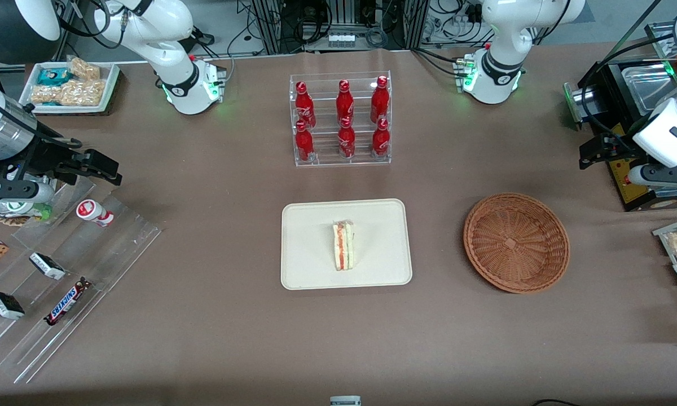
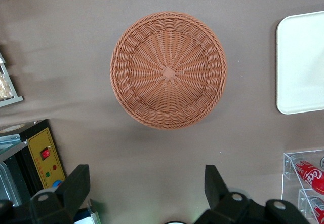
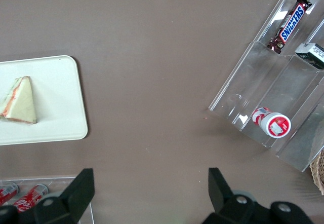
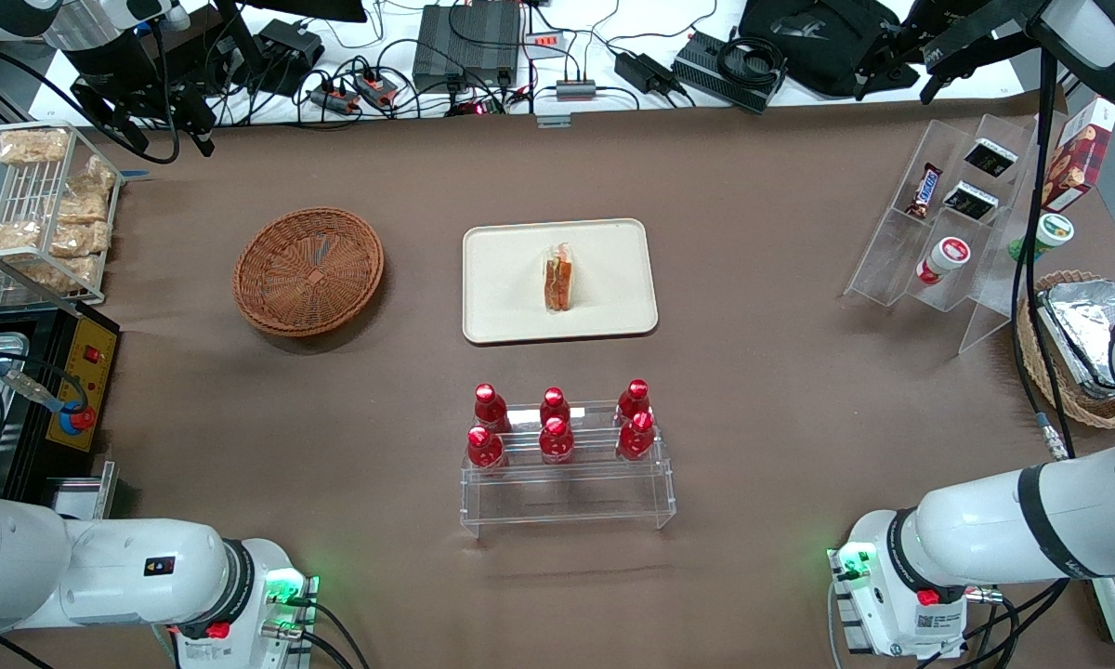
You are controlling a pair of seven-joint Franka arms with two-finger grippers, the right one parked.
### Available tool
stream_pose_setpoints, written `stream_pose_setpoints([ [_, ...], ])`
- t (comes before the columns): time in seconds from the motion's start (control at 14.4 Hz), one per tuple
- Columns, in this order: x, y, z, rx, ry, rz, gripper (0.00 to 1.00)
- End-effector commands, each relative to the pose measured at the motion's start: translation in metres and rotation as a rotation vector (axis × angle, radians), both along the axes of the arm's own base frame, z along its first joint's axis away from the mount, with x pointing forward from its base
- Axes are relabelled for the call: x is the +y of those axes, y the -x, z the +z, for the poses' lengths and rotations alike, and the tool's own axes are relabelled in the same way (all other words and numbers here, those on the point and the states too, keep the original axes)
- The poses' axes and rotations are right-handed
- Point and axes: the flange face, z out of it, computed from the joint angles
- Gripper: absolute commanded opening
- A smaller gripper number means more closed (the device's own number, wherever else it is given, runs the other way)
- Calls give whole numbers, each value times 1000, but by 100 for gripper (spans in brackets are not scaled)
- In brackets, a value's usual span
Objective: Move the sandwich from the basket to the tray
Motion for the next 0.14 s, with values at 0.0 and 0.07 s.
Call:
stream_pose_setpoints([
  [0.0, -3, 1, 2, 5, 13, -14, 100],
  [0.07, -3, 1, 2, 5, 13, -14, 100],
])
